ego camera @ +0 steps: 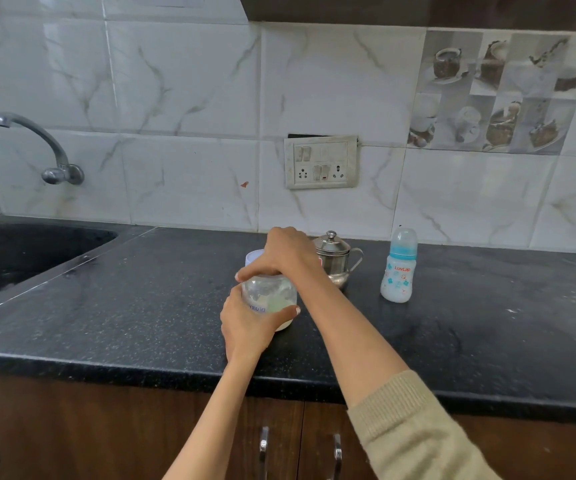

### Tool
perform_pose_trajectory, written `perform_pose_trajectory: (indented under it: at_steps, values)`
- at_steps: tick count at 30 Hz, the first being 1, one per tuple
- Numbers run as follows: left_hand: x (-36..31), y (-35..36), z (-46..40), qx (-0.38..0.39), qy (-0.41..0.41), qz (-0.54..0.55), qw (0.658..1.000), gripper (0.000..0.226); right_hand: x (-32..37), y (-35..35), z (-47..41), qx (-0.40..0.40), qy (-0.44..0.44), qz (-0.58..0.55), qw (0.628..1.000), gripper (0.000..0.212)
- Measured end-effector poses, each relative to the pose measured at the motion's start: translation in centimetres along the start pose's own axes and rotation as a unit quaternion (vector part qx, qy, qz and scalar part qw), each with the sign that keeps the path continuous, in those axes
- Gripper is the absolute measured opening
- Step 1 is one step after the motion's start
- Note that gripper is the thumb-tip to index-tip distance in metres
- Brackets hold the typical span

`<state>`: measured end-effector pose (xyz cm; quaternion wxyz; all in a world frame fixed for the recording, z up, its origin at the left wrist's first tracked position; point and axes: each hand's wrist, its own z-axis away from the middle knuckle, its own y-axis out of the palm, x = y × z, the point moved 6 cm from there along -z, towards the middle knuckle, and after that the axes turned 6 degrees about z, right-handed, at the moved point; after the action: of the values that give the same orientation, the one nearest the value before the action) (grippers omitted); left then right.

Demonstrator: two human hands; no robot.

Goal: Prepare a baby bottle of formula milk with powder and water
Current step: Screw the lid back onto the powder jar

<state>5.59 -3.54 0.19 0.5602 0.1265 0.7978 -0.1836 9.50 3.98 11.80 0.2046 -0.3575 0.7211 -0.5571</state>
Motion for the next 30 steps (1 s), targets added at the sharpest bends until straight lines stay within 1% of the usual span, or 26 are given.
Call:
perform_pose_trajectory:
  at_steps: [4, 6, 7, 9, 10, 12, 13, 16, 18, 20, 22, 24, 26, 28, 30]
  values:
    - [-0.3, -0.1, 0.1, 0.004, -0.004, 0.002, 1.0, 0.077, 0.2, 0.2, 1.3, -0.075, 0.053, -0.032, 0.995, 0.058]
    - [-0.5, -0.1, 0.3, 0.004, -0.007, -0.005, 1.0, 0.073, 0.1, 0.5, 2.0, -0.11, 0.058, -0.047, 0.991, 0.06]
    - [-0.5, -0.2, 0.4, 0.003, -0.007, -0.007, 1.0, 0.074, -0.1, 0.6, 2.4, -0.12, 0.056, -0.064, 0.989, 0.065]
    - [-0.5, -0.3, 0.6, 0.007, -0.002, 0.001, 1.0, 0.082, -1.1, 1.1, 3.0, -0.107, 0.053, -0.14, 0.983, 0.089]
    - [-0.5, -0.4, 0.6, 0.017, 0.007, 0.004, 1.0, 0.087, -1.8, 1.5, 3.3, -0.088, 0.054, -0.213, 0.972, 0.101]
    - [-0.5, -0.6, 0.5, 0.069, 0.018, 0.009, 0.997, 0.092, -3.3, 2.6, 4.1, -0.057, 0.053, -0.359, 0.93, 0.115]
    - [-0.3, -0.8, 0.3, 0.105, 0.013, 0.018, 0.994, 0.092, -4.0, 3.4, 4.5, -0.046, 0.053, -0.399, 0.914, 0.119]
    - [0.6, -2.0, -0.6, 0.206, -0.014, 0.055, 0.977, 0.094, -5.7, 6.0, 6.0, -0.013, 0.057, -0.439, 0.897, 0.125]
    - [1.1, -3.3, -1.2, 0.23, -0.028, 0.077, 0.97, 0.092, -6.6, 7.3, 6.6, 0.005, 0.065, -0.447, 0.892, 0.119]
    - [1.2, -4.6, -2.0, 0.216, -0.029, 0.117, 0.969, 0.071, -7.1, 8.2, 6.6, 0.019, 0.071, -0.444, 0.893, 0.109]
    - [1.3, -5.4, -2.8, 0.204, -0.022, 0.125, 0.971, 0.053, -7.1, 8.9, 6.5, 0.025, 0.068, -0.436, 0.897, 0.098]
    - [1.2, -5.1, -3.4, 0.227, -0.018, 0.119, 0.966, 0.045, -6.9, 9.4, 6.4, 0.015, 0.06, -0.435, 0.898, 0.082]
    - [1.2, -4.0, -3.5, 0.273, -0.023, 0.121, 0.954, 0.038, -6.6, 9.7, 6.2, -0.001, 0.054, -0.441, 0.896, 0.069]
    - [1.2, -3.1, -3.6, 0.3, -0.022, 0.131, 0.945, 0.033, -6.3, 9.8, 5.6, -0.007, 0.05, -0.442, 0.896, 0.065]
    - [1.3, -2.8, -4.2, 0.291, -0.016, 0.137, 0.947, 0.032, -6.1, 10.2, 4.5, 0.002, 0.048, -0.429, 0.902, 0.066]
